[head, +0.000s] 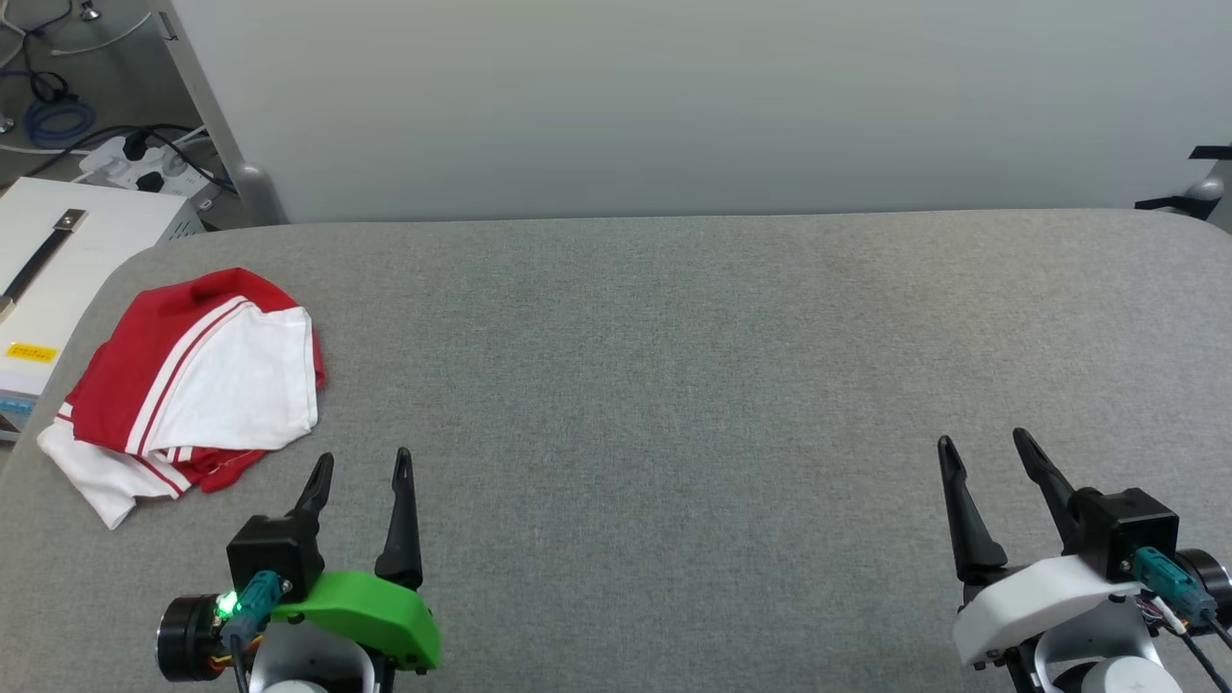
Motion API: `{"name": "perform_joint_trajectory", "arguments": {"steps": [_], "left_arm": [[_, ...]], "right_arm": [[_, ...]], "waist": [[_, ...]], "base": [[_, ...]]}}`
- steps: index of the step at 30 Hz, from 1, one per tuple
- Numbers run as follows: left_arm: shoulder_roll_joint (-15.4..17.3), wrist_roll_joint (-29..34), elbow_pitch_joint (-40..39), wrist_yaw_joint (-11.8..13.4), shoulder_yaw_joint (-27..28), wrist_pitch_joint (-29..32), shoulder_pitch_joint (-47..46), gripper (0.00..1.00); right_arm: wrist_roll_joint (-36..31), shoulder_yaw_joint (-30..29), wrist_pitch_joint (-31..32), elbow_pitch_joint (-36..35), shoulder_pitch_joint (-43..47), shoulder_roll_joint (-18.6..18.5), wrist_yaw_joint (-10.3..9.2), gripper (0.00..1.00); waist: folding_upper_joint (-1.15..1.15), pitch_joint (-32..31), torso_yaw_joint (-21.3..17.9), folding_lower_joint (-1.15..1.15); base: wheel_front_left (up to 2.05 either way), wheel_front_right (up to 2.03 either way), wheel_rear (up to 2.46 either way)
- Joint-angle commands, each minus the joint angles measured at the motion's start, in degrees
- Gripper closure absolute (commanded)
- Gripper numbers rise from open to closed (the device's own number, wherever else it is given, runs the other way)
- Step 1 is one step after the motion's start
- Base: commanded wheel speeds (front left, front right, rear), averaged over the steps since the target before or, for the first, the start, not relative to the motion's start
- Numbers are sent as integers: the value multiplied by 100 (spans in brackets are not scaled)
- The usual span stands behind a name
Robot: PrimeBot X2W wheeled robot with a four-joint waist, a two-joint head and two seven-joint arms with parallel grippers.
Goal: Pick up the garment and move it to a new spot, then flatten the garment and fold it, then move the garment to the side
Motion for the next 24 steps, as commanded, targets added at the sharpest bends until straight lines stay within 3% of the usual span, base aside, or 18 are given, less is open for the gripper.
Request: {"name": "perform_joint_trajectory", "arguments": {"steps": [1,24], "left_arm": [[-10,-86,13,-38,7,-64,28,0],[-14,-387,378,-86,-44,-337,61,0]], "right_arm": [[54,-12,-73,-32,-27,3,-1,0],[203,-16,-346,306,-35,4,-2,0]], "waist": [[0,1,0,0],[0,-1,-14,0]], "base": [[0,0,0],[0,0,0]]}}
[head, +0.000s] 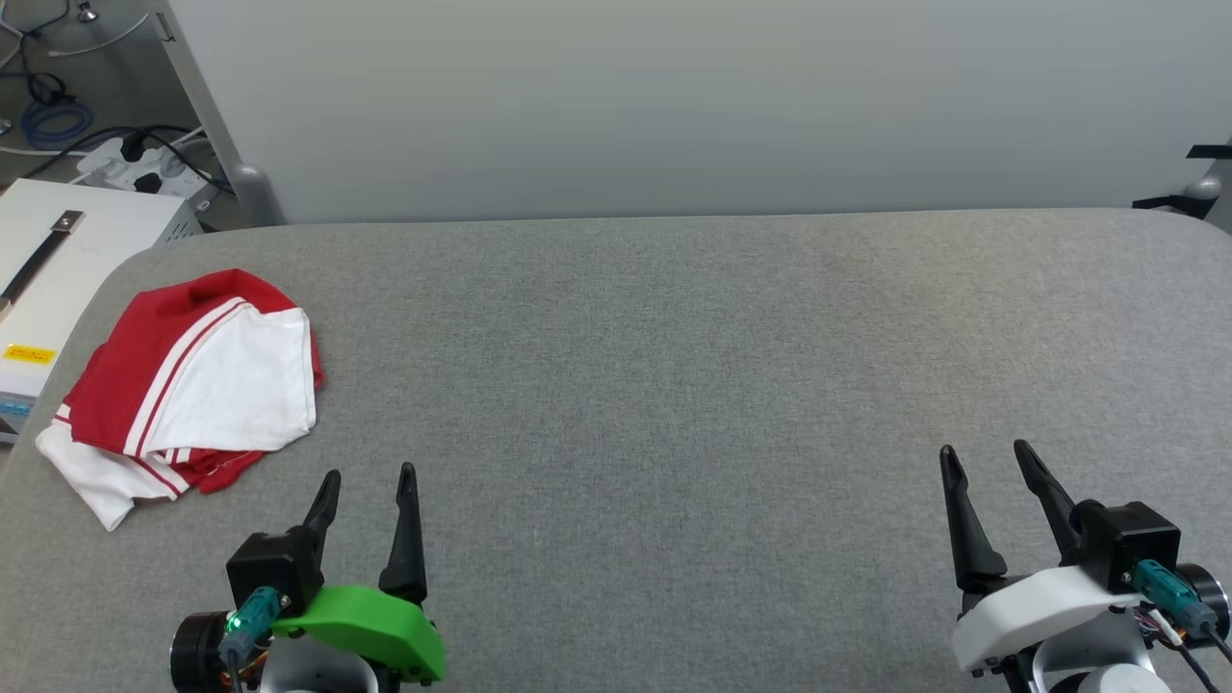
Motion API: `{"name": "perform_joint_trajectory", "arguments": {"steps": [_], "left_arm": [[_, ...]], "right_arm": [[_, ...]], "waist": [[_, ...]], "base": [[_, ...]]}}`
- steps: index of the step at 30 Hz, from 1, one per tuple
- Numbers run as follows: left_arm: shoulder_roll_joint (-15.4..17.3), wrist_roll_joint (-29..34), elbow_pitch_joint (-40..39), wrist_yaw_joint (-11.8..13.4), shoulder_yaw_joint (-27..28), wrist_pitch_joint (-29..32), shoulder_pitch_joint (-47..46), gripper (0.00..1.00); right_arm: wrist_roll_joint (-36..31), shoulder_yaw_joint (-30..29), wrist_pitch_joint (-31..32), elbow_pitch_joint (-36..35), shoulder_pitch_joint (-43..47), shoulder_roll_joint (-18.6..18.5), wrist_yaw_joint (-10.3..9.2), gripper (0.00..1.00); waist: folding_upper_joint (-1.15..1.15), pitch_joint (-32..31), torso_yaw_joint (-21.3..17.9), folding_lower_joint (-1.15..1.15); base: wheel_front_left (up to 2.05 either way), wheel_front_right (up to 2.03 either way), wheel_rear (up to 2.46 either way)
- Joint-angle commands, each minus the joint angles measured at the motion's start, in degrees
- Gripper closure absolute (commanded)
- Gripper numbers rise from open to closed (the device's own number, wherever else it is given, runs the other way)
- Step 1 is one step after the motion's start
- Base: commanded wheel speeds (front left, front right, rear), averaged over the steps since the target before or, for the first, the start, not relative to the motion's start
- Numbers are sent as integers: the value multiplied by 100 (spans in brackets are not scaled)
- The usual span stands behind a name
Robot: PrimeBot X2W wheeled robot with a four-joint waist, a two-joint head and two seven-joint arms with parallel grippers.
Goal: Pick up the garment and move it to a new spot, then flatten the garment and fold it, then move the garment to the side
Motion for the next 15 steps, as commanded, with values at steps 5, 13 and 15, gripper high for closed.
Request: {"name": "perform_joint_trajectory", "arguments": {"steps": [5,13,15], "left_arm": [[-15,-145,89,-56,-8,-105,61,0],[-17,-277,-2,-83,23,-200,52,0],[-18,-305,27,-92,10,-224,57,0]], "right_arm": [[97,7,-114,20,-52,4,-2,0],[190,14,-209,-67,-68,5,-3,0],[208,16,-233,-54,-64,5,-3,0]], "waist": [[0,1,-7,0],[0,18,-9,0],[0,18,-10,0]], "base": [[0,0,0],[0,0,0],[0,0,0]]}}
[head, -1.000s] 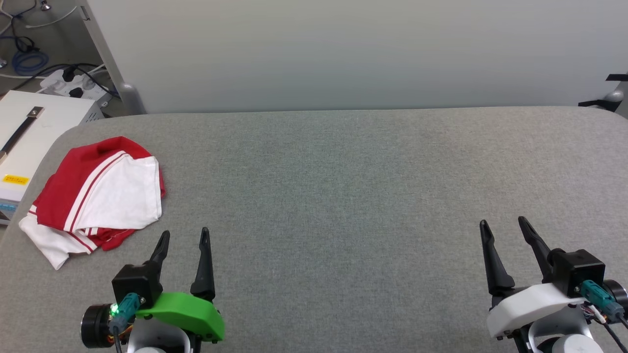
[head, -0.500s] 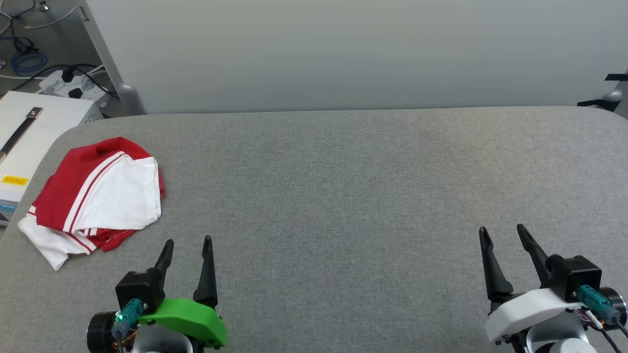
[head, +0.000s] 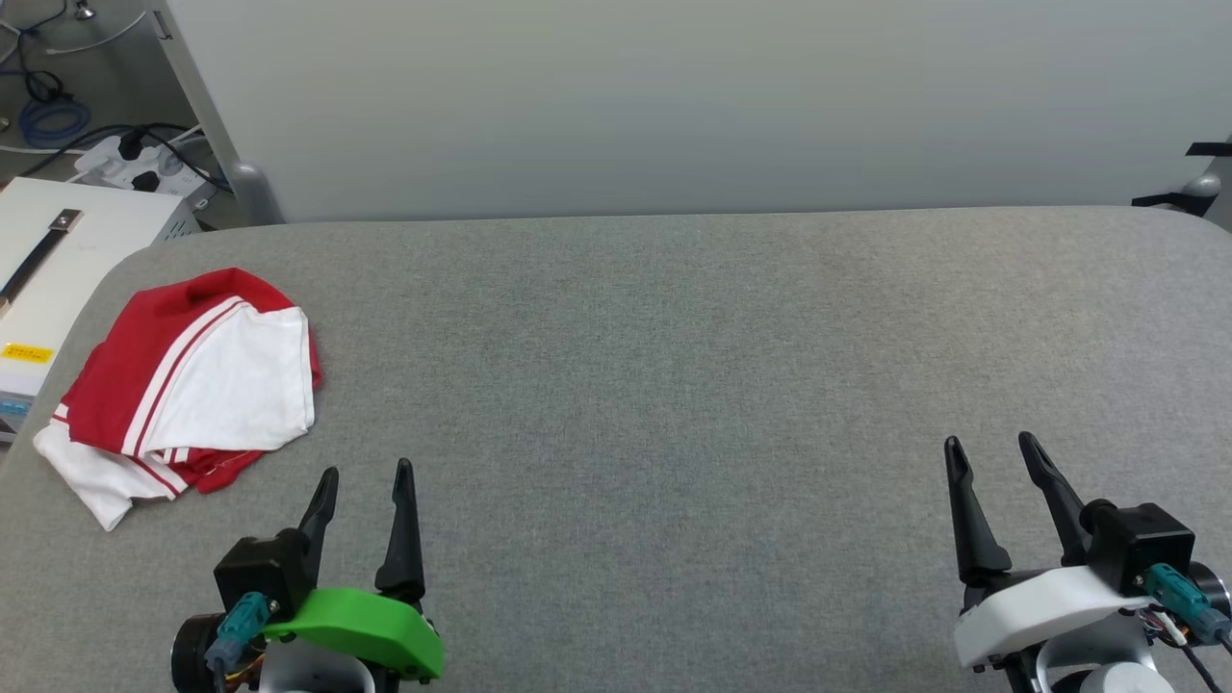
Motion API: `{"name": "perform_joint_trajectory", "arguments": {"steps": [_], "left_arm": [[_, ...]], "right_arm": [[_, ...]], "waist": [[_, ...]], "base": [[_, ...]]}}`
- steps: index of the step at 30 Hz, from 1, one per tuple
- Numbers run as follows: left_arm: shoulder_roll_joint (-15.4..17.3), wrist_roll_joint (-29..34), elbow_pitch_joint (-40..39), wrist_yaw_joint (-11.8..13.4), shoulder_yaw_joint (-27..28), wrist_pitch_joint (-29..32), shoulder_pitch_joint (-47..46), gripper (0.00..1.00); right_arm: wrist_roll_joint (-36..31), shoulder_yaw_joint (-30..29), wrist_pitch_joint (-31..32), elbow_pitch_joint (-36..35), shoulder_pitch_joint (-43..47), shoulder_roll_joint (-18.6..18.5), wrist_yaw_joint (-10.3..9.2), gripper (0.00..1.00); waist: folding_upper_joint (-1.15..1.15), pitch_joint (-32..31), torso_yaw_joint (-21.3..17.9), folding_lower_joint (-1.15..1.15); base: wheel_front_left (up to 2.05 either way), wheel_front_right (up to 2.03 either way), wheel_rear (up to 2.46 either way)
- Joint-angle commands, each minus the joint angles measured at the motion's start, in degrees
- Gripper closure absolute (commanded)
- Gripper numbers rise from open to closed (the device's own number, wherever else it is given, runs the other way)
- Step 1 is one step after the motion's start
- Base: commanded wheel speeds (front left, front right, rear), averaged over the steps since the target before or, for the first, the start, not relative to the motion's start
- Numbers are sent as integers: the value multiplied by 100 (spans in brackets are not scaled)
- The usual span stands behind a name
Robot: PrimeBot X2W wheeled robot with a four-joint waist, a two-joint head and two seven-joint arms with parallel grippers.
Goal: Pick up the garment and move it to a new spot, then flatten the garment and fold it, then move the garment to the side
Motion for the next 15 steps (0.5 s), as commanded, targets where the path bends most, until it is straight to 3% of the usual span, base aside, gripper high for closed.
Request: {"name": "perform_joint_trajectory", "arguments": {"steps": [1,15], "left_arm": [[-18,-55,39,-41,-10,-67,63,0],[-21,-239,258,-100,-85,-235,44,0]], "right_arm": [[50,7,-57,-1,-58,5,-3,0],[156,39,-225,152,-75,6,-3,0]], "waist": [[0,-1,-1,0],[0,54,7,0]], "base": [[0,0,0],[0,0,0]]}}
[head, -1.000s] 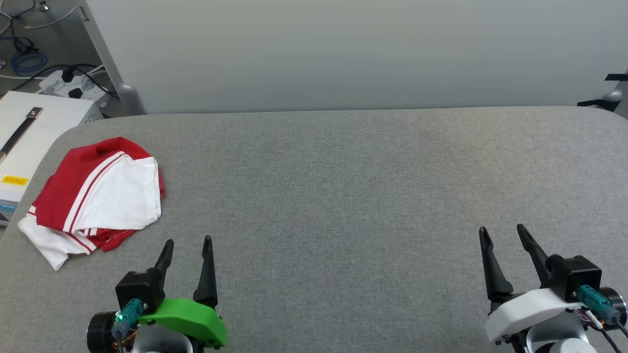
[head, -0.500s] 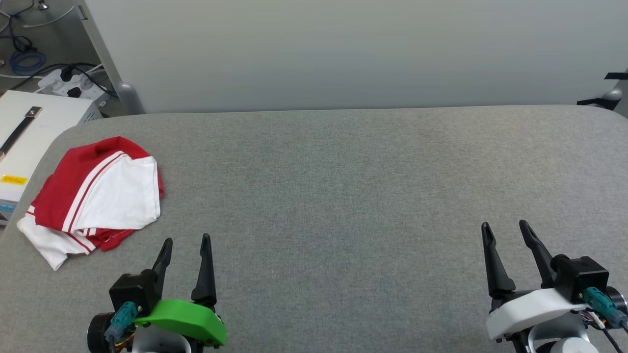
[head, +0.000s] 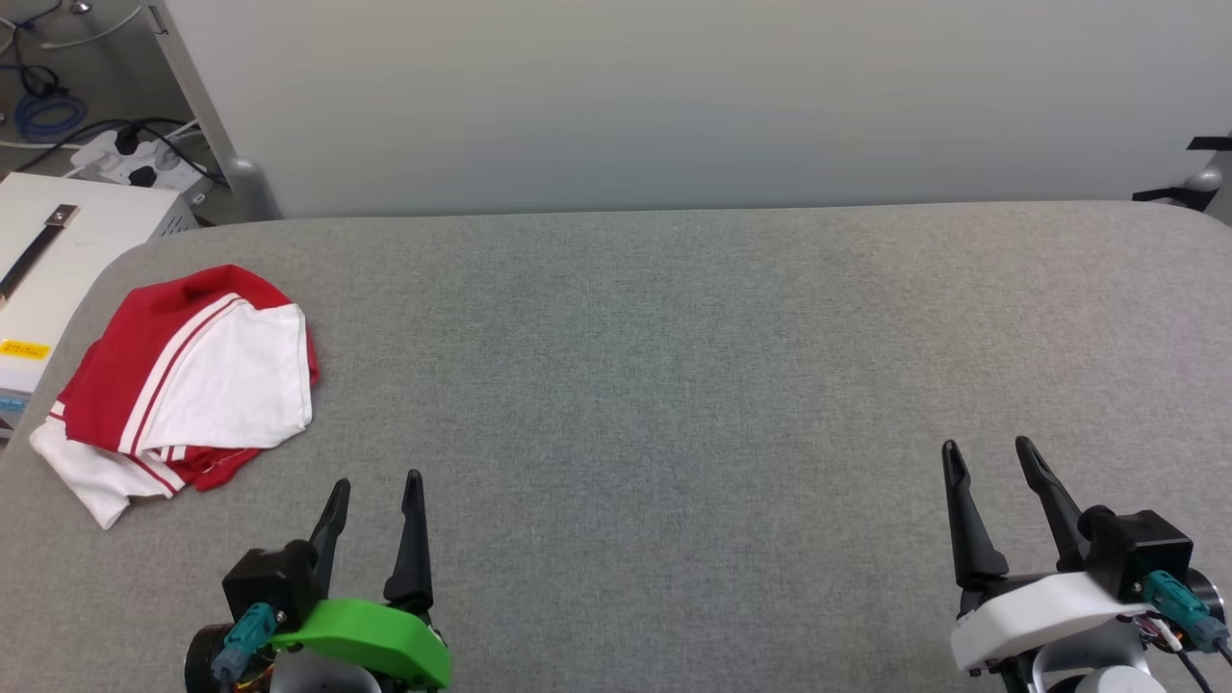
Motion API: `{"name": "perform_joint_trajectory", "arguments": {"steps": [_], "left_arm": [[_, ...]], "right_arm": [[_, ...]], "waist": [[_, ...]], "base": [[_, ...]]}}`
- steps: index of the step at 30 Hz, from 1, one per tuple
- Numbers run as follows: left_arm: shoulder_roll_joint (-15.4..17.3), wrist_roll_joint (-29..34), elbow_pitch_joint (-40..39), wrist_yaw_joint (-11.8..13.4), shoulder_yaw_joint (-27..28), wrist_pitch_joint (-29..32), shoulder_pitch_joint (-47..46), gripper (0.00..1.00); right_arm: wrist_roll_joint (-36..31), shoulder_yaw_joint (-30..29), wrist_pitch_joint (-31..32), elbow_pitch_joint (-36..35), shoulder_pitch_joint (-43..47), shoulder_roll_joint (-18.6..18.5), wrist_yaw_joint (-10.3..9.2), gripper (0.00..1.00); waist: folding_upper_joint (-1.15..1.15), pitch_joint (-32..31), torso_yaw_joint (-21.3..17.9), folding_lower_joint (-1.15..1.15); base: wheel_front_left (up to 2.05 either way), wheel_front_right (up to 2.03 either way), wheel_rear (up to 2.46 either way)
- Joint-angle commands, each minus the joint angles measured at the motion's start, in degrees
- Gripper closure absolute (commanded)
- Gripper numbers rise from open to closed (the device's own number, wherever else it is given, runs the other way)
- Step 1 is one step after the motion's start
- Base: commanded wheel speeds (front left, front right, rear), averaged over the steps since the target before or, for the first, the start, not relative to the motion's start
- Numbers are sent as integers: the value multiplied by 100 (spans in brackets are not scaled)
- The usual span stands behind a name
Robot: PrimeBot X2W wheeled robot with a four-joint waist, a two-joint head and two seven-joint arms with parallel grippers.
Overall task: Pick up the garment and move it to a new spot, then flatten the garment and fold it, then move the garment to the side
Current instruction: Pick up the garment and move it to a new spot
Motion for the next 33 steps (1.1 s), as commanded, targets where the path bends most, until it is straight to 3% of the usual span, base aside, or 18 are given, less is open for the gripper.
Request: {"name": "perform_joint_trajectory", "arguments": {"steps": [1,12,33], "left_arm": [[-21,-87,24,-41,0,-57,25,0],[-23,-200,116,-84,-6,-186,-75,0],[-27,-52,202,-254,-18,-393,44,0]], "right_arm": [[69,5,-73,42,-72,4,-3,0],[117,193,-201,198,-77,4,-4,0],[275,599,-407,217,-31,5,-4,0]], "waist": [[0,18,15,0],[0,102,499,0],[0,-102,2601,0]], "base": [[0,0,0],[0,0,0],[0,0,0]]}}
